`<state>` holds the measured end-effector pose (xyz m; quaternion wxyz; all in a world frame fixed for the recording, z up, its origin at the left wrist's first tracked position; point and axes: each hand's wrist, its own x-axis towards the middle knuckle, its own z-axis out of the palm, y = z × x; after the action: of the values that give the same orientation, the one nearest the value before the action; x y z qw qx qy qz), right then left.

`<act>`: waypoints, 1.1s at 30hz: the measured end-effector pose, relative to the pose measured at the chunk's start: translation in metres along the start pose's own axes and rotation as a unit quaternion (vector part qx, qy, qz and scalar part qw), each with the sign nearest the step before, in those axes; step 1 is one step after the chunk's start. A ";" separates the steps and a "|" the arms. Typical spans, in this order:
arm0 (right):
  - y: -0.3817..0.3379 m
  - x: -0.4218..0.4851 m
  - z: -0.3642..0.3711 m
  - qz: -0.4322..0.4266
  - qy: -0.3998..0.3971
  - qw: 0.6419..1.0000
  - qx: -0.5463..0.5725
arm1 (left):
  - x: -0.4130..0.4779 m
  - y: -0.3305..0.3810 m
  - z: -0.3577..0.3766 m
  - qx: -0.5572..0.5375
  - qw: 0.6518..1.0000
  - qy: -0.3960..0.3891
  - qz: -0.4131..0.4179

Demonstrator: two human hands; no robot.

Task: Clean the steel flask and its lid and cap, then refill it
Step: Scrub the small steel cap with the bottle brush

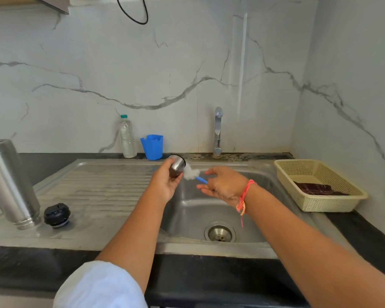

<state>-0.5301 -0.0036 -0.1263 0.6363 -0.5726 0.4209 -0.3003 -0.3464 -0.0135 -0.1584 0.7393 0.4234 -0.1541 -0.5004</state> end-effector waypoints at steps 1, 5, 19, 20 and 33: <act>0.002 0.003 -0.001 -0.006 0.005 1.000 0.013 | 0.003 0.001 0.001 0.000 1.000 0.007 0.007; 0.012 0.014 -0.006 -0.011 0.045 0.997 0.058 | 0.015 0.003 0.002 -0.007 1.000 0.020 0.019; 0.038 0.017 -0.036 -0.036 -0.094 0.969 0.227 | 0.029 0.015 -0.008 -0.080 0.996 -0.003 0.025; 0.039 0.017 -0.036 -0.051 -0.101 0.976 0.188 | 0.030 0.017 -0.010 -0.089 0.996 -0.005 0.026; 0.052 0.034 -0.036 -0.099 -0.011 0.970 -0.222 | 0.032 0.031 -0.009 -0.173 0.982 -0.072 0.030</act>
<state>-0.5515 -0.0414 -0.1835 0.4648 -0.7415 0.4117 -0.2542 -0.3076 -0.0326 -0.1455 0.8032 0.2474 -0.1307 -0.5259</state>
